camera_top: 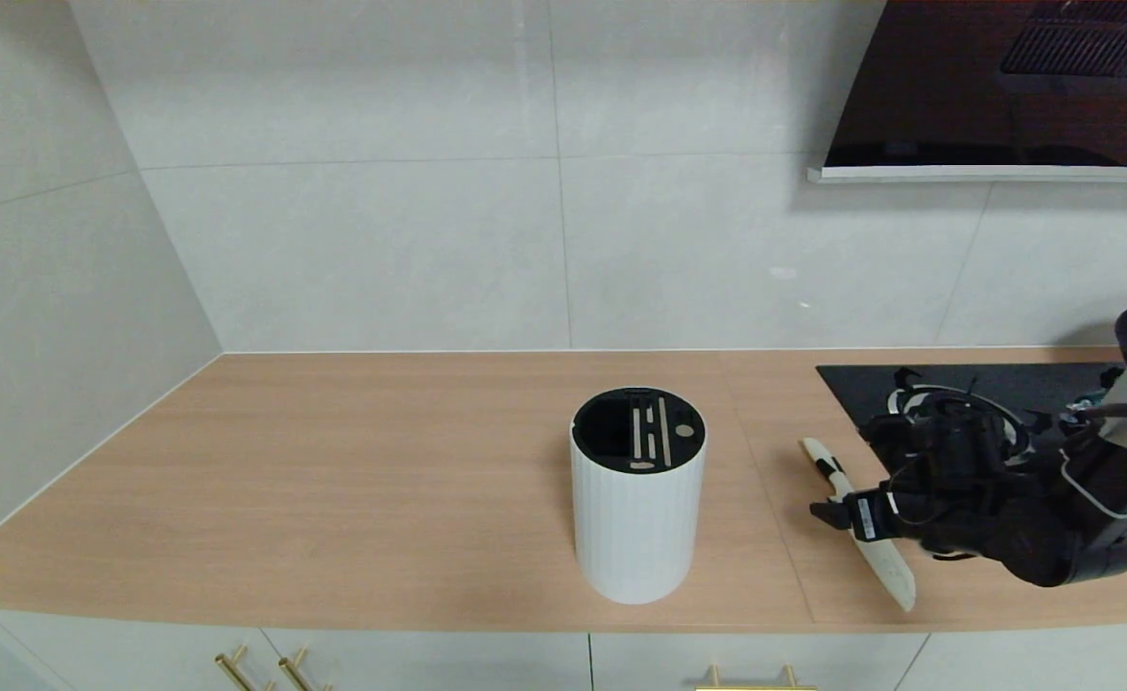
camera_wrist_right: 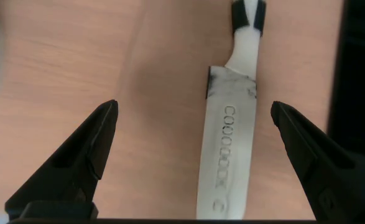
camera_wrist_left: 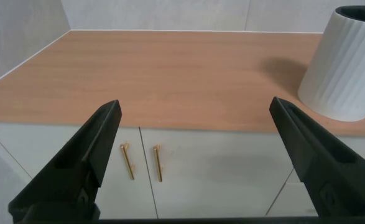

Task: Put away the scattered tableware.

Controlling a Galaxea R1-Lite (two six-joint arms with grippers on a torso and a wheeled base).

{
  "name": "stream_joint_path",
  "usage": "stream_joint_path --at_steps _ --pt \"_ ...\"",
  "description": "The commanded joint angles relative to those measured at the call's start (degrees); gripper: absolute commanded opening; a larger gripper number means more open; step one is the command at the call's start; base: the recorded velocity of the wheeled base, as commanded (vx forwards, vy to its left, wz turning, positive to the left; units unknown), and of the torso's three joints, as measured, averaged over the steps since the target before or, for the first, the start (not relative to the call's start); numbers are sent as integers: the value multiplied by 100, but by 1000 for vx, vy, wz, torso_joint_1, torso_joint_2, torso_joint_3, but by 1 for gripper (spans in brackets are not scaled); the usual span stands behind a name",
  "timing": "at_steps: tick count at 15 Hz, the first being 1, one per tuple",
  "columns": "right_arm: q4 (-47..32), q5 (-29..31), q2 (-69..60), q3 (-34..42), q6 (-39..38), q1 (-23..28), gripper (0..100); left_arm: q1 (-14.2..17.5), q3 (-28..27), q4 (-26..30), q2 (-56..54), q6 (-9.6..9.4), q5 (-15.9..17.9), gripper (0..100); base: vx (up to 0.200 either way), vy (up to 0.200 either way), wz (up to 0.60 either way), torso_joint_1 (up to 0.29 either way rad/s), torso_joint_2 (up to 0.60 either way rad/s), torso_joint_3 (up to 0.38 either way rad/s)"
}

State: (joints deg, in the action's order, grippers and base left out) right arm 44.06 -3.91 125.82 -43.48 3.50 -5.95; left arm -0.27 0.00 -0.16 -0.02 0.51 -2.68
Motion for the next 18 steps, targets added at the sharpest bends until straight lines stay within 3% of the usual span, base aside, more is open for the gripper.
stream_joint_path --at_steps 1,18 --pt "6 13 426 -266 -7 94 100 0 0 -2 2 2 -4 100 0 0 0 0 0 0" --pt "323 303 971 -635 -33 243 100 0 0 -2 2 2 -4 100 0 0 0 0 0 0"
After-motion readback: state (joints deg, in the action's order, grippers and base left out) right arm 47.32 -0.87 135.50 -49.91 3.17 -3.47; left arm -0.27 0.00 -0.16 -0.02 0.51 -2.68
